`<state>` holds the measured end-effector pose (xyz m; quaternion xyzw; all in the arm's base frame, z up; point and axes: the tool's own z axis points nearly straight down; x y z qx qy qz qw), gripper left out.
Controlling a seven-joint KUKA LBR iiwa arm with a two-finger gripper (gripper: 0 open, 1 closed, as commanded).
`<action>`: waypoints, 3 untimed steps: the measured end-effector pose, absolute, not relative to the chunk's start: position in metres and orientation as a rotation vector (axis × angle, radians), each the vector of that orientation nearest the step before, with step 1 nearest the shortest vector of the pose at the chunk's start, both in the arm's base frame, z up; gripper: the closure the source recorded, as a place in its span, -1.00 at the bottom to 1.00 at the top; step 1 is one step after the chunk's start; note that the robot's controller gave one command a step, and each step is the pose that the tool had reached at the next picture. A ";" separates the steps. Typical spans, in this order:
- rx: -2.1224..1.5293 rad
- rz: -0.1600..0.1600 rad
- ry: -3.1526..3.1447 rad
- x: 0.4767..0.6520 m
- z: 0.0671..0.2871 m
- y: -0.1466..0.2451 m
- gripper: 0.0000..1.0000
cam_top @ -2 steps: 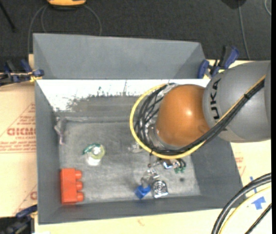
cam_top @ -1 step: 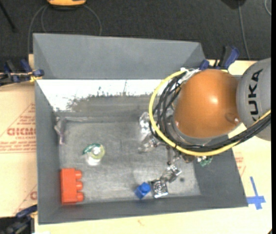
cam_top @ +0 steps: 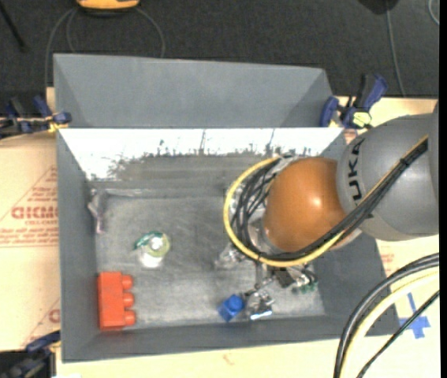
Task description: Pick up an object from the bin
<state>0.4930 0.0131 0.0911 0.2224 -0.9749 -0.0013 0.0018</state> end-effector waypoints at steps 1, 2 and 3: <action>0.641 0.002 -3.103 0.486 0.077 0.014 -1.00; 0.633 0.003 -3.074 0.480 0.077 0.012 1.00; 0.672 0.002 -3.073 0.476 0.096 0.030 1.00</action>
Offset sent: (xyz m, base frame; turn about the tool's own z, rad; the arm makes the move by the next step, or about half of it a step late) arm -0.0157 0.0000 -0.0211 0.0435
